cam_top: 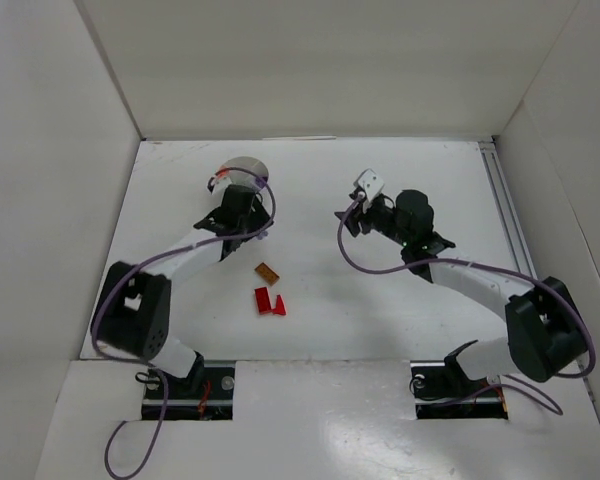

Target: Sort the legos into containers by color

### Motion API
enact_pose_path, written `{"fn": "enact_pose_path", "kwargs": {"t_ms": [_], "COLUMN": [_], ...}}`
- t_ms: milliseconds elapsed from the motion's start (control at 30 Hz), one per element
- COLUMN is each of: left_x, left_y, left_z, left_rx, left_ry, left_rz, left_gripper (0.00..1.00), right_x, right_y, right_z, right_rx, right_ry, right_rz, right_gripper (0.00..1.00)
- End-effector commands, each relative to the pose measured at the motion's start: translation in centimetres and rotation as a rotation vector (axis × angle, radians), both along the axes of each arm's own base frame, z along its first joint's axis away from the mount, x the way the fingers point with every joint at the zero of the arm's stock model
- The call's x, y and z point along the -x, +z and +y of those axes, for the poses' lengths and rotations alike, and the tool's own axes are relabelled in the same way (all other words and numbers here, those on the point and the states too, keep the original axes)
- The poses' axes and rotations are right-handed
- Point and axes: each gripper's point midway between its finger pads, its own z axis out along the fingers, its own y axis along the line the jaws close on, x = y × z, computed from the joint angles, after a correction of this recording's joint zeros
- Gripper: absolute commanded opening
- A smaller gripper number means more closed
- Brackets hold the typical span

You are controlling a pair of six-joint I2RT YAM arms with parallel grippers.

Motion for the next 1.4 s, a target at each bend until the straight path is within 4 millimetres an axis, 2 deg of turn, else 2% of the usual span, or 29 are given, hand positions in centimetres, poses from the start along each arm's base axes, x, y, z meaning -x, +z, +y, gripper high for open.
{"fn": "enact_pose_path", "kwargs": {"t_ms": [0,33,100,133,167,200,233,267,300,367,400,433,467,500,533,567,633,667,733,900,1067,1167,1233,1367], "left_x": [0.1,1.0,2.4,2.8,3.7,4.4,4.8,5.4,6.2,7.1,7.0,8.2,8.4,8.5,8.2,8.5,8.3,8.2,8.1,8.4,8.8,9.0,9.1,9.4], "left_y": [7.8,9.7,11.5,12.3,13.7,14.3,14.8,16.1,16.7,18.0,18.2,18.9,19.4,19.9,19.6,20.2,20.0,20.7,20.4,21.0,21.9,21.7,21.5,22.2], "left_z": [-3.1,-3.6,-4.5,-4.6,-4.5,-4.9,-5.0,-5.0,-5.8,-6.4,-5.3,-6.7,-6.9,-7.2,-7.0,-7.4,-7.4,-7.5,-7.6,-7.8,-7.8,-7.8,-7.9,-8.2], "left_rx": [0.182,0.231,0.306,0.324,0.387,0.417,0.439,0.468,0.481,0.501,0.474,0.518,0.533,0.543,0.539,0.563,0.578,0.595,0.597,0.637,0.667,0.660,0.656,0.663], "left_ry": [-0.162,-0.190,-0.235,-0.249,-0.220,-0.205,-0.177,-0.146,-0.102,-0.021,0.090,0.086,0.101,0.106,0.132,0.126,0.147,0.149,0.152,0.169,0.162,0.149,0.137,0.097], "left_rz": [-0.249,-0.323,-0.381,-0.419,-0.471,-0.491,-0.517,-0.561,-0.604,-0.655,-0.693,-0.691,-0.698,-0.707,-0.706,-0.707,-0.700,-0.712,-0.706,-0.717,-0.740,-0.739,-0.739,-0.764], "left_gripper": [0.51,0.51,0.51,0.51,0.48,0.45,0.45,0.48,0.51,0.52,0.52,0.52,0.52,0.52,0.52,0.52,0.52,0.52,0.52,0.52,0.53,0.53,0.53,0.53], "right_x": [3.2,4.4,5.7,7.1,7.7,7.7,8.9,9.9,10.0,11.3,11.4,11.5,11.9,11.5,11.7,11.7,12.0,12.1,12.2,12.4,11.8,11.5,11.0,10.7], "right_y": [2.0,1.6,1.3,1.2,1.0,1.7,2.4,2.5,3.2,5.9,6.1,6.4,6.7,6.3,7.0,8.0,7.6,8.4,8.2,9.1,9.6,9.4,10.0,10.1], "right_z": [1.0,1.0,1.1,1.5,1.6,1.5,2.4,2.5,2.8,4.4,5.2,5.8,6.7,7.3,7.8,8.0,7.9,7.5,7.2,8.5,8.7,9.1,9.3,9.4], "right_rx": [-0.059,-0.080,-0.099,-0.130,-0.149,-0.195,-0.260,-0.295,-0.336,-0.419,-0.433,-0.448,-0.488,-0.498,-0.527,-0.577,-0.668,-0.725,-0.771,-0.743,-0.762,-0.743,-0.731,-0.717], "right_ry": [0.125,0.132,0.133,0.143,0.136,0.097,0.118,0.128,0.110,0.154,0.162,0.167,0.177,0.175,0.201,0.213,0.200,0.197,0.177,0.188,0.164,0.155,0.140,0.119], "right_rz": [-0.024,0.004,0.026,0.046,0.069,0.066,0.084,0.079,0.067,0.046,0.064,0.081,0.131,0.160,0.160,0.153,0.220,0.211,0.225,0.228,0.245,0.264,0.262,0.275], "right_gripper": [0.62,0.62,0.62,0.63,0.63,0.67,0.67,0.67,0.69,0.70,0.70,0.73,0.73,0.73,0.73,0.73,0.73,0.73,0.73,0.73,0.73,0.73,0.73,0.66]}}
